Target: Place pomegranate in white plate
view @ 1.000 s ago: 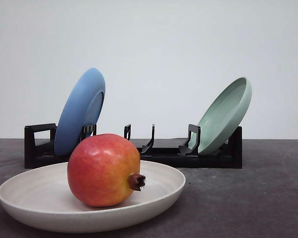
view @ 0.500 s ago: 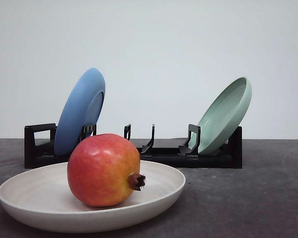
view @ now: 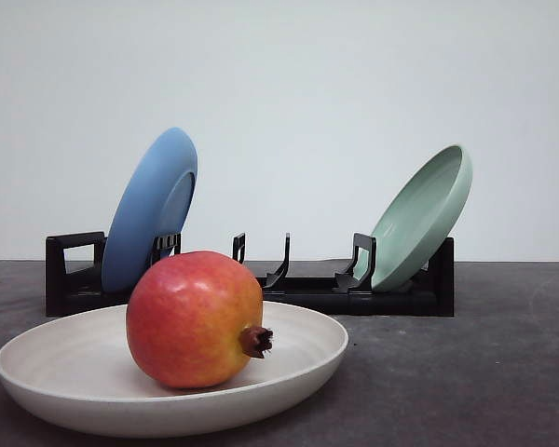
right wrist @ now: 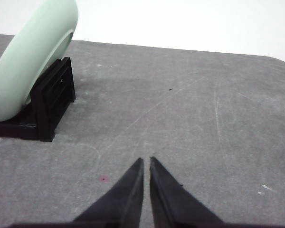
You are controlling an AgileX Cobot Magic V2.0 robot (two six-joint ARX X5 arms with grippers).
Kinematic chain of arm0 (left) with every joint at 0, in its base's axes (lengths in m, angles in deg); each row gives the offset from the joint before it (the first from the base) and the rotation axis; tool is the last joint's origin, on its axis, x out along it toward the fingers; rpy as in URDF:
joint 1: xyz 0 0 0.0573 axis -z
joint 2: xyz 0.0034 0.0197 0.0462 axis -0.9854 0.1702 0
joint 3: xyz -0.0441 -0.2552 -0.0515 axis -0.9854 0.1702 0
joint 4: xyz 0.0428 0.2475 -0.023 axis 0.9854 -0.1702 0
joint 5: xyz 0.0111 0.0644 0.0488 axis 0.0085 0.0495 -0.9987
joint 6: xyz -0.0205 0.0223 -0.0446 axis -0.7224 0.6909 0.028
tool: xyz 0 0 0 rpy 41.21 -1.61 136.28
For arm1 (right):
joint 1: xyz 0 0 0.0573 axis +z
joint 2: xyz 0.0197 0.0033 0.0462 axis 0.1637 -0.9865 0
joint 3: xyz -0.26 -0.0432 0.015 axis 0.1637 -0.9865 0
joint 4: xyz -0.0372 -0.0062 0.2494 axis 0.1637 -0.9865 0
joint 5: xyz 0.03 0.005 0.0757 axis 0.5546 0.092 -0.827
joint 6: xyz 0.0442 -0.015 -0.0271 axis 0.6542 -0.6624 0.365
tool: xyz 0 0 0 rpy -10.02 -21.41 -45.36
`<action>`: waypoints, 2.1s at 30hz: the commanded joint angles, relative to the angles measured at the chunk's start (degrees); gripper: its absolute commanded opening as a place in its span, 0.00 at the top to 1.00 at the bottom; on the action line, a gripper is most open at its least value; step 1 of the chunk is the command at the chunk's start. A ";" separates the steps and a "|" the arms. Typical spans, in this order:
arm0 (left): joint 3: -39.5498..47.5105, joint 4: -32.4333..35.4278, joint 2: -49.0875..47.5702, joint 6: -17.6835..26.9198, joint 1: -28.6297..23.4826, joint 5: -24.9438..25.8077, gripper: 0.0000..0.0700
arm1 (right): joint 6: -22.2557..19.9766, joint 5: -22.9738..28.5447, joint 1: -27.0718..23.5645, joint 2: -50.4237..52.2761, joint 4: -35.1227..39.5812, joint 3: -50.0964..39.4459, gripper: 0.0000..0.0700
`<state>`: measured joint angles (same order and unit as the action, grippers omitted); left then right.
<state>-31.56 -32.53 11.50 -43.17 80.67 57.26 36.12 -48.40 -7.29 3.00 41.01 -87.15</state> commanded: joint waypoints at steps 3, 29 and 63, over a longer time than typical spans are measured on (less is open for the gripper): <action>0.63 -0.07 -0.07 0.37 0.02 -0.15 1.00 | 0.15 0.01 -0.02 0.04 0.59 -0.35 0.97; 0.63 -0.06 -0.07 0.37 0.02 -0.15 1.00 | 0.17 0.01 -0.02 0.04 0.59 -0.35 0.97; 0.63 -0.07 -0.07 0.37 0.02 -0.15 1.00 | 0.15 0.01 -0.02 0.04 0.59 -0.35 0.97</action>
<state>-31.56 -32.53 11.50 -43.17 80.67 57.24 36.12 -48.40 -7.29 3.00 41.04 -87.15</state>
